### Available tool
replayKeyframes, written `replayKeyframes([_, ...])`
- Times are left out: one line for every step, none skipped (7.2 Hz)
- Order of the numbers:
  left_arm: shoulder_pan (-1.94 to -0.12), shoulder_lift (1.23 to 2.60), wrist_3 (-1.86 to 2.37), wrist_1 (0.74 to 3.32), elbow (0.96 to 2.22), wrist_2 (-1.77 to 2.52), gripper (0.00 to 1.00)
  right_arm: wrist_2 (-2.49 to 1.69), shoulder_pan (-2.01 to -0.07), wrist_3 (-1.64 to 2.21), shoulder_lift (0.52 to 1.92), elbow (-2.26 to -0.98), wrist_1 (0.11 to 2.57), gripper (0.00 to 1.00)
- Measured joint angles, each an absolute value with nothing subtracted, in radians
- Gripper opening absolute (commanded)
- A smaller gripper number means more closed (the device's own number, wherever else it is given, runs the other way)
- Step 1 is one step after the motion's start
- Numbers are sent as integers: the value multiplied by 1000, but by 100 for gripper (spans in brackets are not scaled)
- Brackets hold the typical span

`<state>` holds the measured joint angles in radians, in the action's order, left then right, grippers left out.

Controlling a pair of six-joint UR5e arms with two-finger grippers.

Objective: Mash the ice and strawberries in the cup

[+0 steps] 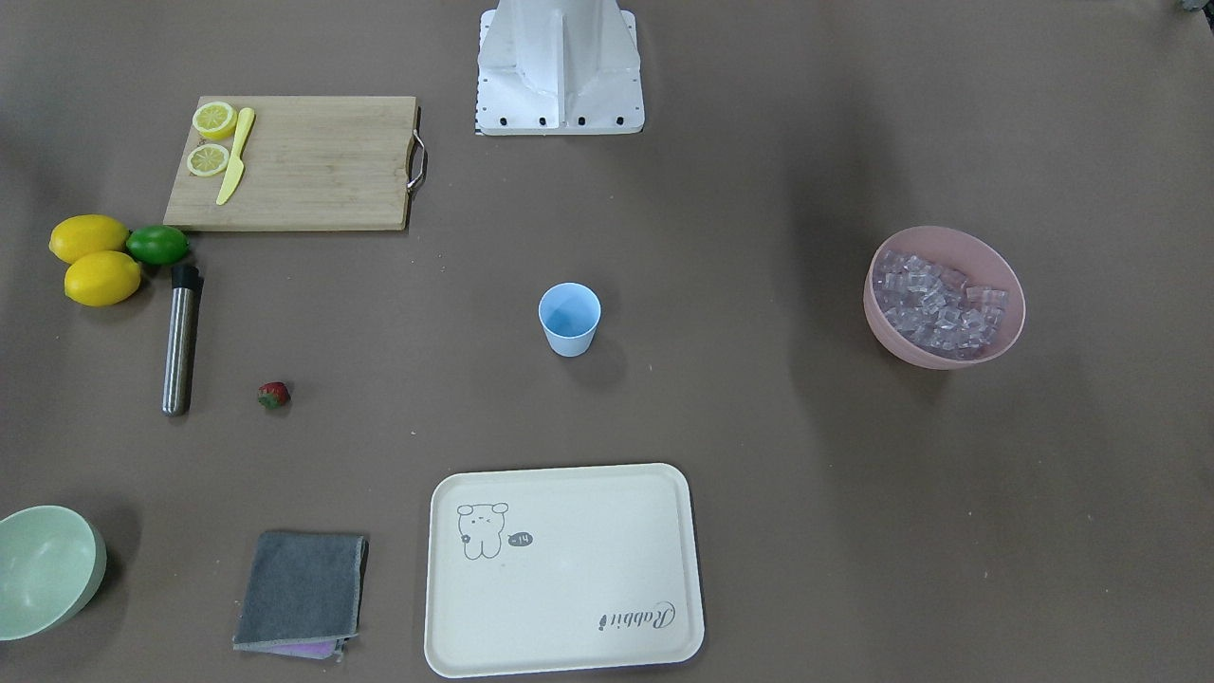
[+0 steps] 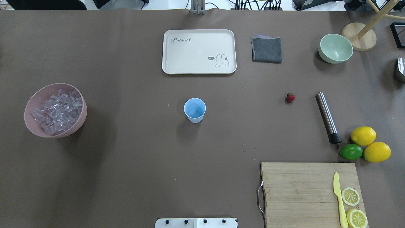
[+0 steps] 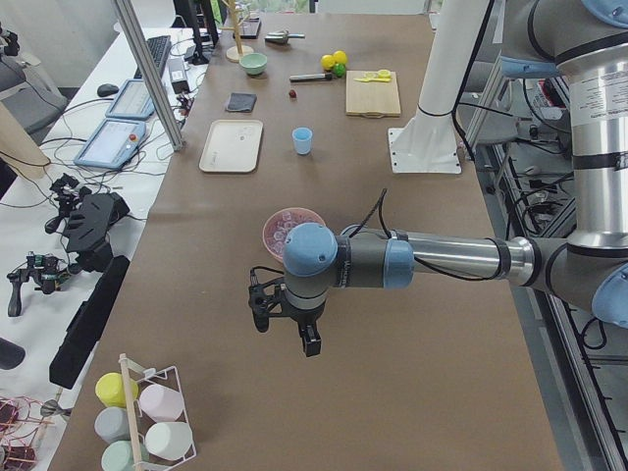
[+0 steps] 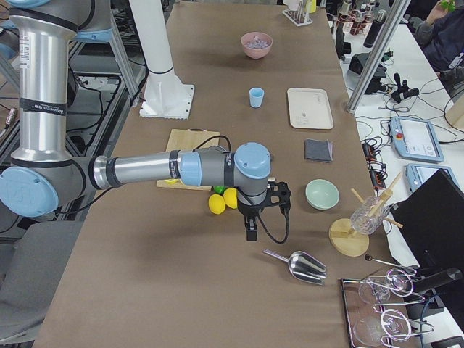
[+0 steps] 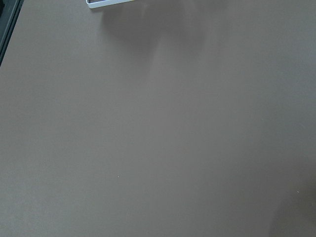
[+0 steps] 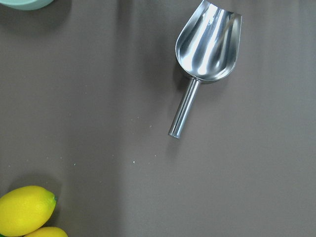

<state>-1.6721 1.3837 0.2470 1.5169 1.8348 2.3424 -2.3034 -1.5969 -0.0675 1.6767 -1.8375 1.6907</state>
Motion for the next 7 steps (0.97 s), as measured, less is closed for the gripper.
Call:
replayKeyframes([-1672,1384,247,1517,1835,2342,99,-2308,-1597,-68,1677,-1839,1691,100])
replayKeyframes([-1670,1384,247,1517,1835,2342,99,-2309,-1597,-69,1677,-1841,1691,100])
replayKeyframes([-1668,1385,247,1517,1835,2342,99,-2310,-1597,-70,1677,-1844,1690,100])
replayKeyframes([-1666,1385,247,1517,1835,2342,99,-2309,-1597,-70,1677,-1847,1690,100])
replayKeyframes([-1665,1385,247,1517,1835,2342,99,-2307,-1597,-70,1676,-1853,1690,100])
replayKeyframes([-1663,1386,247,1517,1835,2342,99,-2305,-1597,-69,1676,-1860,1690,100])
replayKeyframes([-1658,1388,247,1517,1836,2342,99,-2304,-1597,-66,1675,-1869,1684,100])
